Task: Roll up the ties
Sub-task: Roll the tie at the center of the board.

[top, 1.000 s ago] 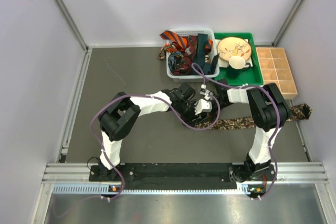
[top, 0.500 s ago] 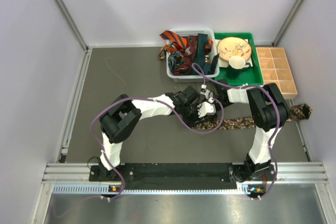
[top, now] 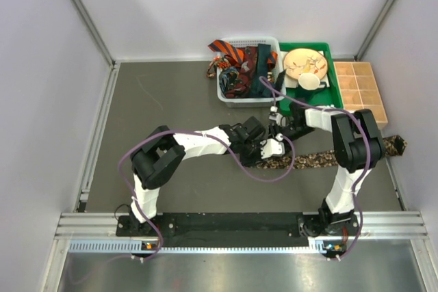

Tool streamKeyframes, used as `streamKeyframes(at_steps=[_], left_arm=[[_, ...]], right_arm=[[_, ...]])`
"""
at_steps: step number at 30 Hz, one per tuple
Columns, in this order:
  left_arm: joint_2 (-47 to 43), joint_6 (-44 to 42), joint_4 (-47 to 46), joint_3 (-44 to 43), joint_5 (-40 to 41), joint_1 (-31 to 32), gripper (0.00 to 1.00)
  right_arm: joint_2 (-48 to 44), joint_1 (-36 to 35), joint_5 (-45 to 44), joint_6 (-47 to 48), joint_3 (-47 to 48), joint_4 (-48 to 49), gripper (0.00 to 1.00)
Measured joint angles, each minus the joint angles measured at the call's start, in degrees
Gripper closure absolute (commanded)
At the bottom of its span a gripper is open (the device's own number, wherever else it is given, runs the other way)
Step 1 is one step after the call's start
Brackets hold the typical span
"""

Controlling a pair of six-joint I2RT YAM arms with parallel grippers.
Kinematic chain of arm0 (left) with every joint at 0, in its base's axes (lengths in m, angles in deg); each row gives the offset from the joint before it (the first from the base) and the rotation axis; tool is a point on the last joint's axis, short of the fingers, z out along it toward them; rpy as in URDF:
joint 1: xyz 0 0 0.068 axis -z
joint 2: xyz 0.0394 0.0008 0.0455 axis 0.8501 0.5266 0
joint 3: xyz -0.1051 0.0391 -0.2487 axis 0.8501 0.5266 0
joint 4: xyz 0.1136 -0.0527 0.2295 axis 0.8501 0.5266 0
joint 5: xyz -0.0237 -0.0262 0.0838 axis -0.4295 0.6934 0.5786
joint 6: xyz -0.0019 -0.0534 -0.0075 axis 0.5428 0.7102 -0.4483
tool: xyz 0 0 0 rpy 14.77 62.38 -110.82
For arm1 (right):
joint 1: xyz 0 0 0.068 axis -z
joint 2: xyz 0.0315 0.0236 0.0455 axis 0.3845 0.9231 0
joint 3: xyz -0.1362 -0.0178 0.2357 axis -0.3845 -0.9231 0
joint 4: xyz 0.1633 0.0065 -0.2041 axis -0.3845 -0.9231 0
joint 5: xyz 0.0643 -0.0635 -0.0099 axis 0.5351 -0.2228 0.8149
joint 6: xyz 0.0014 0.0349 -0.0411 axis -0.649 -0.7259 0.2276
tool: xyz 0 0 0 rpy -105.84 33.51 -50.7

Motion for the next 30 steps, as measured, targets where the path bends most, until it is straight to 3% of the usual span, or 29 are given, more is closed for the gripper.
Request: streamKeyframes(at_steps=[11,20,23,26,30], left_arm=[[0.7,-0.5,1.7,-1.4,0.3,0.3,0.68],[1.3,-0.4,3.1,-2.6,0.3,0.3,0.68],[1.4,-0.5,3.5,-2.8,0.4,0.3,0.67],[1.5,-0.5,3.6,-2.9,0.5,0.3,0.64],[1.6,-0.6,3.5,-3.0,0.5,0.3,0.46]], right_arm=[[-1.6,2.4,6.9,0.6,0.0,-1.7,0.58],[0.6,-0.5,5.2,0.2,0.0,-1.4,0.65],[2.0,-1.0,4.9,0.1,0.0,-1.0,0.75],[2.3,-1.2,4.8,-0.3,0.0,-0.2,1.0],[2.3,-1.3,3.5,-0.9,0.0,0.6,1.0]])
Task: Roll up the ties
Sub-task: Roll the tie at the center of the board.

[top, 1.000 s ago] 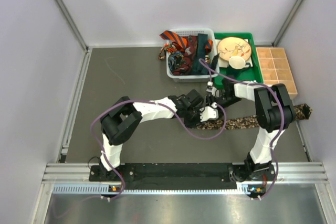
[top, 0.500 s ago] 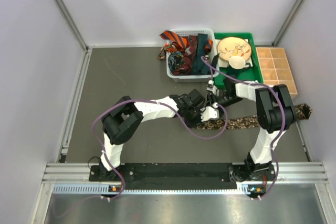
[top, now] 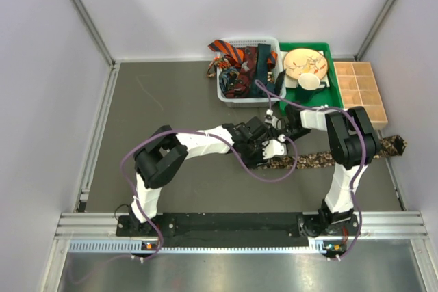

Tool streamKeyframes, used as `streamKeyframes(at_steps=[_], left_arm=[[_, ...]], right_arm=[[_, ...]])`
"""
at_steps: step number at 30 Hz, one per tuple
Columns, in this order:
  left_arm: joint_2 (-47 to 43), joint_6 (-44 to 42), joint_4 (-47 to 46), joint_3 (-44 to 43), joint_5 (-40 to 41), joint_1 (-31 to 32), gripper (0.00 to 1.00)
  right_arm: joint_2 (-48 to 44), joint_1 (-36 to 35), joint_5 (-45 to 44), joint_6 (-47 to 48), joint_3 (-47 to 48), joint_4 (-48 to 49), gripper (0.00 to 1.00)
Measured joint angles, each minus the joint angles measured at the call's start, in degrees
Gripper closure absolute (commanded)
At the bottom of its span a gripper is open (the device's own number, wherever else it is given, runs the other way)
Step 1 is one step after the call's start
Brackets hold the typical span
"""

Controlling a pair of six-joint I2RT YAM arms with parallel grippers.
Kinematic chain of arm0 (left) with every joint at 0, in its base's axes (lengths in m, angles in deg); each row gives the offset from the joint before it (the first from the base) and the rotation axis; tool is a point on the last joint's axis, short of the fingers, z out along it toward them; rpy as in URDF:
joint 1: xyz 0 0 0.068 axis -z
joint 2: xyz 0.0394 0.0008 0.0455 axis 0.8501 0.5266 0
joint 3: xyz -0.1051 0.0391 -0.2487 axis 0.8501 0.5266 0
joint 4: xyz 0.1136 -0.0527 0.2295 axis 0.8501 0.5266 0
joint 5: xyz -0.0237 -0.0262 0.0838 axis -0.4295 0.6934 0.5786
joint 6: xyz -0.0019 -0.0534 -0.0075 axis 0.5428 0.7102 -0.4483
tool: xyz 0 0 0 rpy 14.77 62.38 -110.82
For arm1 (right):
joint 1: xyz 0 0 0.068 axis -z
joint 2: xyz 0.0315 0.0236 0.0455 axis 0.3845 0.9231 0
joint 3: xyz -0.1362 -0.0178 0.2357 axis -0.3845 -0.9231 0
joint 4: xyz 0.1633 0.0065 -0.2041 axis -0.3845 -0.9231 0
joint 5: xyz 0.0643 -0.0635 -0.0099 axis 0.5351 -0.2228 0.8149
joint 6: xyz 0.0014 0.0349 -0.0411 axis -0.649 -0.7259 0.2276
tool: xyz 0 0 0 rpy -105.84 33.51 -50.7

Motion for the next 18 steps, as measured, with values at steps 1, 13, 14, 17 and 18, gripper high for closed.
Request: streamKeyframes(at_steps=[1,13,14,17,18], left_arm=[[0.0,0.0,0.0,0.0,0.0,0.0,0.44],[-7.1,1.9,-12.2,12.9,-3.7,-4.4,0.22],[-7.6,2.0,-13.0,13.9,-4.2,-5.0,0.21],[-7.9,2.2,-14.8,14.7,-6.6,-6.6,0.17],[-7.8,2.3,-15.2,14.8,-7.7,-7.2,0.16]], right_arm=[[0.0,0.0,-0.4,0.0,0.0,0.2,1.0],[0.0,0.5,-5.2,1.7,-1.9,1.9,1.0],[0.0,0.5,-5.3,1.7,-1.9,1.9,1.0],[0.0,0.5,-5.4,1.8,-1.9,1.8,1.0],[0.0,0.5,-5.4,1.8,-1.9,1.8,1.0]])
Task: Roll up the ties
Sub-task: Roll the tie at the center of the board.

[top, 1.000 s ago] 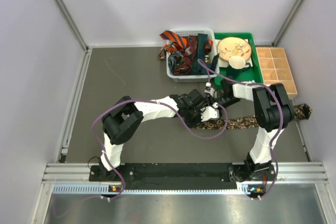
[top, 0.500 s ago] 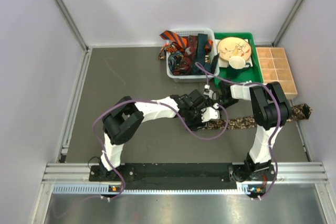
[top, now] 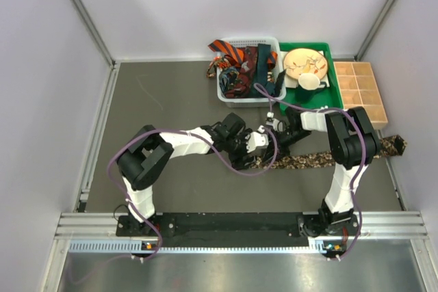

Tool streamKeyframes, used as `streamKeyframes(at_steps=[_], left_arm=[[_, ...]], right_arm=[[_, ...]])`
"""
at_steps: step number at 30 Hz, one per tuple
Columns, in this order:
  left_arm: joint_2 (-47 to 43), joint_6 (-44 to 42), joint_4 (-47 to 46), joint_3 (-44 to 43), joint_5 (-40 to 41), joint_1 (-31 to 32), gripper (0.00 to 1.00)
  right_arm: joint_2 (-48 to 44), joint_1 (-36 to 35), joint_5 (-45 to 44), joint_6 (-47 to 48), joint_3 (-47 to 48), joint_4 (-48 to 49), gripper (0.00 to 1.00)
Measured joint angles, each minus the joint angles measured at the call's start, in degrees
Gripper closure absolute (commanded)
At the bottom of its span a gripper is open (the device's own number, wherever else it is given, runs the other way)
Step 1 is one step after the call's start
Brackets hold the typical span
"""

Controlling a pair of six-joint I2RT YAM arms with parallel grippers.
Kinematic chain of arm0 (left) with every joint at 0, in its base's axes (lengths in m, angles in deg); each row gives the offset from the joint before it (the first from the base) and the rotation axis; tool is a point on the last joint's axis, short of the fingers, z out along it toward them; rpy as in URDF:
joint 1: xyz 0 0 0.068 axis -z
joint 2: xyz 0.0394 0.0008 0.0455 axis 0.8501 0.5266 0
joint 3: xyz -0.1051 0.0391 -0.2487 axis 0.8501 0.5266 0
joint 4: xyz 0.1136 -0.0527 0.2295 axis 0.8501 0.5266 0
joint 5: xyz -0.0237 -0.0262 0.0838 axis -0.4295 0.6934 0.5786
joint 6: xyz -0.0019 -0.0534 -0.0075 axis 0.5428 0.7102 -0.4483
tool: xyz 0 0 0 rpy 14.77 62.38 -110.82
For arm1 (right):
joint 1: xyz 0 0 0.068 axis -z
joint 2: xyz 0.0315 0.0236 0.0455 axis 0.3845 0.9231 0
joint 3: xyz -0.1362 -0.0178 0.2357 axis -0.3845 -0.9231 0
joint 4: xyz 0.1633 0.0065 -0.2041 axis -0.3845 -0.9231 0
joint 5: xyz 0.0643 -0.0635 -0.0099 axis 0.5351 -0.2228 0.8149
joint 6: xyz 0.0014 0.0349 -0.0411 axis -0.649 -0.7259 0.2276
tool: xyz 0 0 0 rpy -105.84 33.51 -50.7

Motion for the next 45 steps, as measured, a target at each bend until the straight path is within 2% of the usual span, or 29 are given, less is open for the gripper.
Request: streamKeyframes(at_steps=[6,13,16,17,20,21,23,27,31,39,45], left_arm=[[0.2,1.2,-4.4,1.6,-4.4,-1.1,0.16],[2.9,2.0,-9.7,0.8,-6.4,0.5,0.18],[4.5,2.0,-11.0,-0.8,-6.1,1.4,0.27],[5.0,2.0,-11.3,-1.3,-5.7,1.6,0.35],[5.8,2.0,-10.7,-2.6,-5.3,2.1,0.5],[5.9,1.9,-10.1,-2.8,-5.3,2.2,0.58],[5.9,1.5,-9.0,-3.1,-5.3,2.6,0.64],[5.7,0.4,-7.8,-3.2,-4.8,2.9,0.72],[3.9,-0.9,-7.1,-1.5,-2.8,3.1,0.76],[1.9,-1.7,-4.8,-0.2,0.1,3.4,0.79],[1.9,-2.4,-1.4,-1.5,1.1,3.5,0.79]], right_arm=[[0.0,0.3,0.0,0.3,0.0,-0.1,1.0],[0.0,0.5,0.3,0.5,-0.3,0.0,1.0],[0.0,0.5,0.5,0.5,-0.3,0.0,1.0],[0.0,0.5,0.6,0.6,-0.3,0.0,1.0],[0.0,0.5,0.7,0.6,-0.3,0.0,1.0],[0.0,0.7,0.8,0.7,-0.3,0.0,1.0],[0.0,0.8,1.1,0.8,-0.3,0.0,0.97],[0.0,1.1,2.0,0.9,-0.2,-0.3,0.78],[0.0,1.1,3.2,1.0,-0.2,-1.5,0.65],[-0.1,1.0,5.0,0.7,0.4,-2.1,0.65],[-0.1,-0.6,6.4,0.0,1.2,-1.2,0.7]])
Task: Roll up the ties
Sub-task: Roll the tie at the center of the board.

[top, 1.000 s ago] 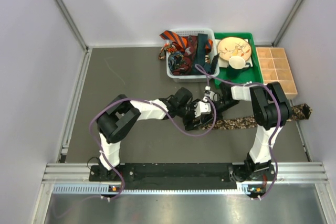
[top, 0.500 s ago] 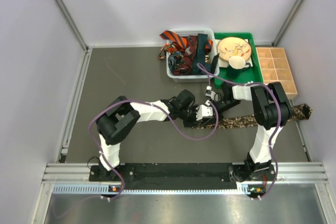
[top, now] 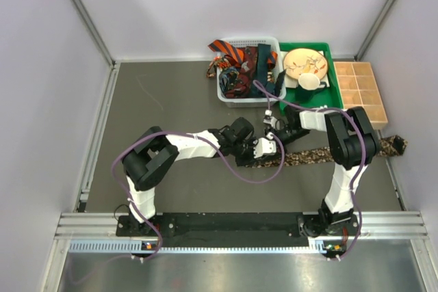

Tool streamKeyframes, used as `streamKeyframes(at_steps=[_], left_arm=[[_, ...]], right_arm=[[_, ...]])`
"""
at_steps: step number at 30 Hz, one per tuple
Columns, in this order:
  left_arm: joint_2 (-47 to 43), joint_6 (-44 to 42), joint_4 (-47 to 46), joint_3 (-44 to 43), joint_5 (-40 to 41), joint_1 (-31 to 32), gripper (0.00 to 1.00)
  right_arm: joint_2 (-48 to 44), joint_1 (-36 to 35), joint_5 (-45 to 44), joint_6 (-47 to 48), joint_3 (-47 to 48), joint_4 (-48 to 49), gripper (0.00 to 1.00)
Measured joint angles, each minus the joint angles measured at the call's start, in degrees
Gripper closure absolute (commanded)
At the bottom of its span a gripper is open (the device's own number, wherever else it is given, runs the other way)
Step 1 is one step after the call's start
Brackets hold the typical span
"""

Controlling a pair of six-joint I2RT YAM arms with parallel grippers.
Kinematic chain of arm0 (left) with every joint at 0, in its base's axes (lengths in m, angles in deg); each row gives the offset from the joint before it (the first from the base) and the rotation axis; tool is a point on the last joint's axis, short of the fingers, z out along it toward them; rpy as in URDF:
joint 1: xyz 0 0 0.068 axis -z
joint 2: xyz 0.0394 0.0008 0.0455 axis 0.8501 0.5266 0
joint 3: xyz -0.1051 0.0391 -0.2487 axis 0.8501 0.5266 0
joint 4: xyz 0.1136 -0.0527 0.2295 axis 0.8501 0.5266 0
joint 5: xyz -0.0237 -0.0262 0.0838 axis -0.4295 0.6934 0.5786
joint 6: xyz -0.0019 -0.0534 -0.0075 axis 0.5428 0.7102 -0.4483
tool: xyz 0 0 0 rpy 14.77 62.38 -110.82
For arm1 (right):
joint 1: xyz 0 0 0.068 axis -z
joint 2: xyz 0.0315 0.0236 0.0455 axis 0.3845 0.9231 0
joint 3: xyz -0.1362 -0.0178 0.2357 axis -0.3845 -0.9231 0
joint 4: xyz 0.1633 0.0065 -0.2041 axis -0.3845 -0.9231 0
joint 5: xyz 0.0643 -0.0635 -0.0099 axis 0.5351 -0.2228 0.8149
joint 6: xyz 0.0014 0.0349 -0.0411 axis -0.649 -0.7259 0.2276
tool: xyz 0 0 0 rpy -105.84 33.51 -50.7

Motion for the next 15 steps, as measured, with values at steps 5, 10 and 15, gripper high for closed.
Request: streamKeyframes(at_steps=[5,10,15], left_arm=[[0.0,-0.8,1.6,-0.6,0.4,0.0,0.79],[0.0,-1.4,2.4,-0.8,0.5,0.0,0.78],[-0.2,-2.4,3.1,-0.9,0.6,0.0,0.78]], right_arm=[[0.3,-0.8,0.2,-0.6,0.1,1.1,0.78],[1.1,-1.4,-0.5,-1.2,0.1,2.0,0.77],[1.6,-2.0,-1.2,-1.8,0.6,2.7,0.67]])
